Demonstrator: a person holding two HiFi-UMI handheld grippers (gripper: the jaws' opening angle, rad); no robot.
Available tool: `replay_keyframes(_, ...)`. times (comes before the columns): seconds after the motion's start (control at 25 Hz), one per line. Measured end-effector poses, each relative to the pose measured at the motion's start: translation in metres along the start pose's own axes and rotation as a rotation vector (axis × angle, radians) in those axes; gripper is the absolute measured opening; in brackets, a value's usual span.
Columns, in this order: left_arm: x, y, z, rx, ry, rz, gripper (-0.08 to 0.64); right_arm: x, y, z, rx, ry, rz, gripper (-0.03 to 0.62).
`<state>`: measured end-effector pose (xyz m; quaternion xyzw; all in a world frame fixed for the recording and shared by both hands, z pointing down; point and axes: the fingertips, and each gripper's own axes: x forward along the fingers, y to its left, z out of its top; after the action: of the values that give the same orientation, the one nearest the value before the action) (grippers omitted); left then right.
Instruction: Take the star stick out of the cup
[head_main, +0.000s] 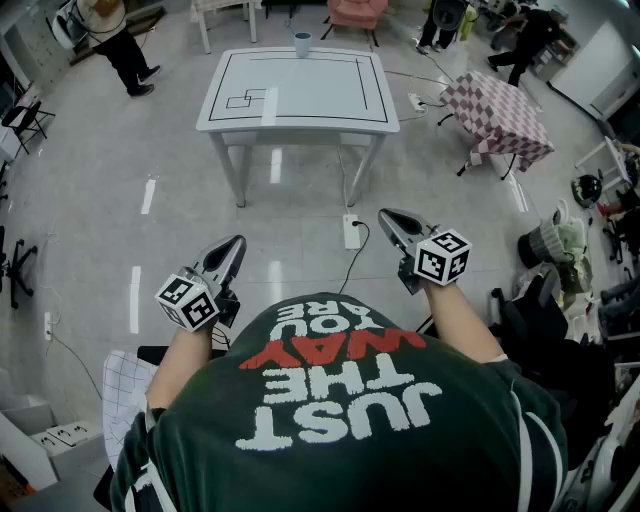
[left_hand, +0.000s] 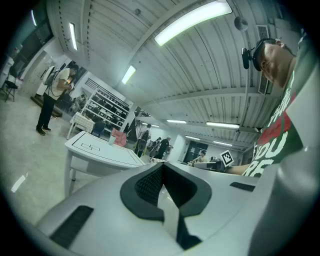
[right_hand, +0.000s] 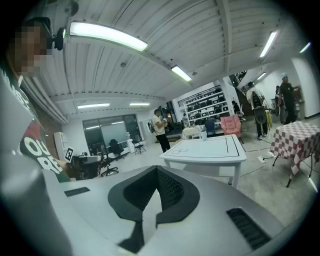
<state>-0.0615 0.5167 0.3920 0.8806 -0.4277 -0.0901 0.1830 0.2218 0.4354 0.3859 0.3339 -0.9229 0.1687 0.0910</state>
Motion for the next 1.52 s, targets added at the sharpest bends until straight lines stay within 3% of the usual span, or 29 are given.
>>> replay_keyframes(0.56,0.004,-0.004,-0.004,-0.009,0.003,-0.006,0.009,-0.004,-0.003,-0.006,0.009,0.005,0.002,0.032)
replay_keyframes(0.84,0.011,-0.007,-0.006,0.002,0.003,0.011,0.009,-0.007,-0.011,0.002,0.027,-0.042,0.025,0.032)
replay_keyframes(1.52,0.119,-0.081,-0.030,0.006,-0.005,0.028,0.009,-0.066,-0.095,0.016,-0.040,-0.028,0.118,0.032)
